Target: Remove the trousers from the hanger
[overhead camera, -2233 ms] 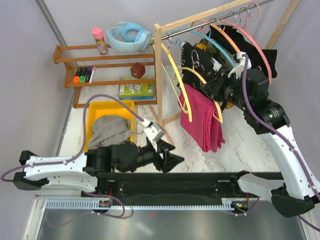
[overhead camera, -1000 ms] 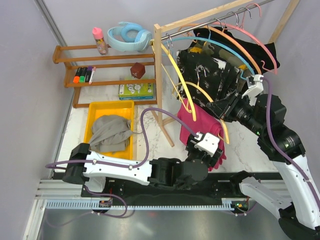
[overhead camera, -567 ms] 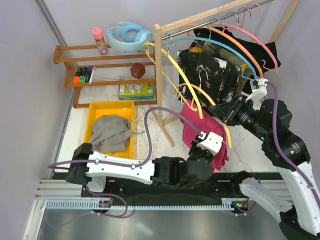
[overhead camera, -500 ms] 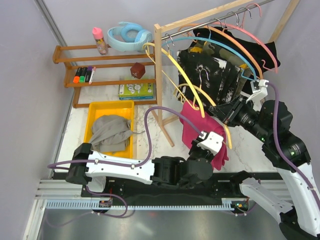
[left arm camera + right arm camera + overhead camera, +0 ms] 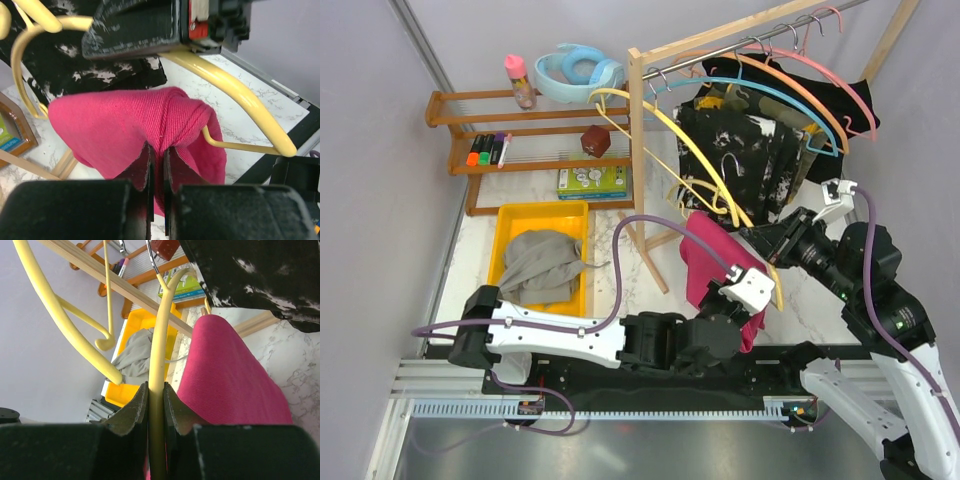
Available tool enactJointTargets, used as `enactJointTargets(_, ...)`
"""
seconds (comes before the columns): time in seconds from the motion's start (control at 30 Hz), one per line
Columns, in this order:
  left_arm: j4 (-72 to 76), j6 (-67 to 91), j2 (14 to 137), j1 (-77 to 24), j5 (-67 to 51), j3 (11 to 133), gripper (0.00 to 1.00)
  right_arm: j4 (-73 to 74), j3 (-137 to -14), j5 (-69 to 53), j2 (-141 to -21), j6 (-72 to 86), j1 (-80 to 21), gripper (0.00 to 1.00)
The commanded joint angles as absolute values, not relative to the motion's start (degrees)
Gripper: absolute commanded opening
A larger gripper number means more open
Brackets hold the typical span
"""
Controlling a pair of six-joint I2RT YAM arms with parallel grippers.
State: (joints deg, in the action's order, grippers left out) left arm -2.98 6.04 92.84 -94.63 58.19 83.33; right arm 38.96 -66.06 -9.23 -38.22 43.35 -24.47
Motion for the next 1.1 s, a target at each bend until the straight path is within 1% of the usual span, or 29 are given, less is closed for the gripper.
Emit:
enactJointTargets(0.0,11.2,-3.5,85.6,-96.9,59.2,81.9,0.02,35.1,-63.0,-9.7,-36.4,43.9,-24.3,0.00)
enactJointTargets(0.33,24.3,-17.0,80.4,-100.7,59.7,79.5,0.02,37.2,-52.0,-8.0,-30.8,43.2,-24.3,0.00)
enactJointTargets(0.47,27.2,-21.1,79.6,-102.0,61.3,80.1,0.02,38.5,-50.2,-6.4,-29.7,42.2,-24.3,0.00)
enactJointTargets(0.6,31.1,-26.4,76.7,-102.7,63.5,77.9,0.02,39.9,-49.3,-5.3,-28.4,41.0,-24.3,0.00)
enactJointTargets(0.9,35.3,-29.0,67.6,-102.9,66.6,70.4,0.02,43.8,-46.6,-1.5,-25.2,39.2,-24.3,0.00)
enactJointTargets(1.07,35.5,-31.8,64.3,-102.7,67.8,69.0,0.02,44.2,-43.9,-0.7,-24.4,39.0,-24.3,0.00)
